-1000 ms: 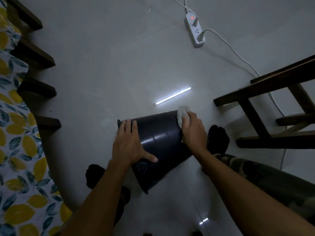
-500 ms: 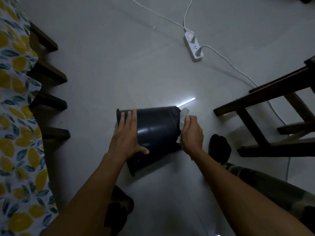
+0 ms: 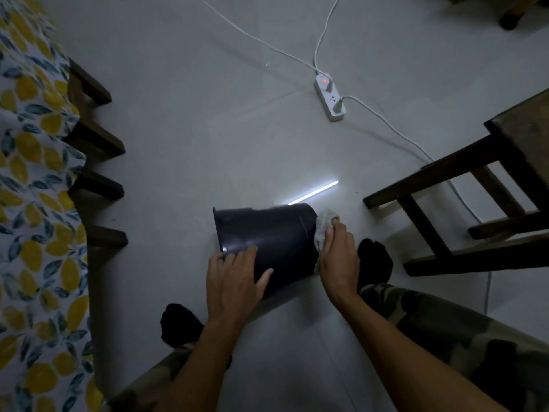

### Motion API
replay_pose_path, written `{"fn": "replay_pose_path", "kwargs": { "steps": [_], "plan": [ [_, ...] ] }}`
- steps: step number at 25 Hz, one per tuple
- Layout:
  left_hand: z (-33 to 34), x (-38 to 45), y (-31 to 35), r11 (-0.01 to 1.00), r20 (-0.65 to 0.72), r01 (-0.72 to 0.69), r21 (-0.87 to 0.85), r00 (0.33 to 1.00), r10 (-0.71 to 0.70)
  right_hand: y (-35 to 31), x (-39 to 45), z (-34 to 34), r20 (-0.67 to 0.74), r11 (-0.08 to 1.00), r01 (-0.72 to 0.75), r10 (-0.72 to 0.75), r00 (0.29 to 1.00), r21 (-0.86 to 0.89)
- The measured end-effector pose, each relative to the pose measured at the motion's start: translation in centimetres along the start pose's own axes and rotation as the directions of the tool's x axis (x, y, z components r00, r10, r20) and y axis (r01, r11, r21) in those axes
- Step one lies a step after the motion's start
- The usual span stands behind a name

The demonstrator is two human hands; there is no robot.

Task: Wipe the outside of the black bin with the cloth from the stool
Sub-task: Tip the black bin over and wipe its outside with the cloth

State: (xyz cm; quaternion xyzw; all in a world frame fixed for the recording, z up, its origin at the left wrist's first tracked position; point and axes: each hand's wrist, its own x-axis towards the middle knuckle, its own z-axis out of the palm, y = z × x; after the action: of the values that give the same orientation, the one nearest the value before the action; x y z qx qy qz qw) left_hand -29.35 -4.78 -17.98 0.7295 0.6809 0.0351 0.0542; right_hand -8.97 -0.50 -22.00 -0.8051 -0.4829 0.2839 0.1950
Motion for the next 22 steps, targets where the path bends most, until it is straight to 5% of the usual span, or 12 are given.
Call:
{"fn": "replay_pose_path", "kwargs": {
  "steps": [3, 7, 12, 22],
  "plan": [
    [-0.5, 1.0, 0.5, 0.992, 0.170, 0.104, 0.068, 0.979, -0.114, -0.7, -1.8, -0.3, 0.006, 0.992, 0.129, -0.129, 0.992, 0.015],
    [1.0, 0.7, 0.2, 0.965, 0.476, 0.234, 0.114, 0.840, -0.260, 1.4, -3.7, 0.6, 0.071, 0.922, 0.354, -0.347, 0.935, -0.156],
    [2.8, -0.4, -0.1, 0.970, 0.554, 0.224, 0.092, 0.798, -0.236, 5.4, -7.0, 3.1, 0.386, 0.625, 0.743, -0.641, 0.664, -0.241],
    [4.6, -0.7, -1.1, 0.979, 0.559, 0.155, 0.132, 0.804, -0.202, 3.5, -5.9, 5.4, 0.435, 0.680, 0.673, -0.532, 0.726, -0.291]
  ]
}}
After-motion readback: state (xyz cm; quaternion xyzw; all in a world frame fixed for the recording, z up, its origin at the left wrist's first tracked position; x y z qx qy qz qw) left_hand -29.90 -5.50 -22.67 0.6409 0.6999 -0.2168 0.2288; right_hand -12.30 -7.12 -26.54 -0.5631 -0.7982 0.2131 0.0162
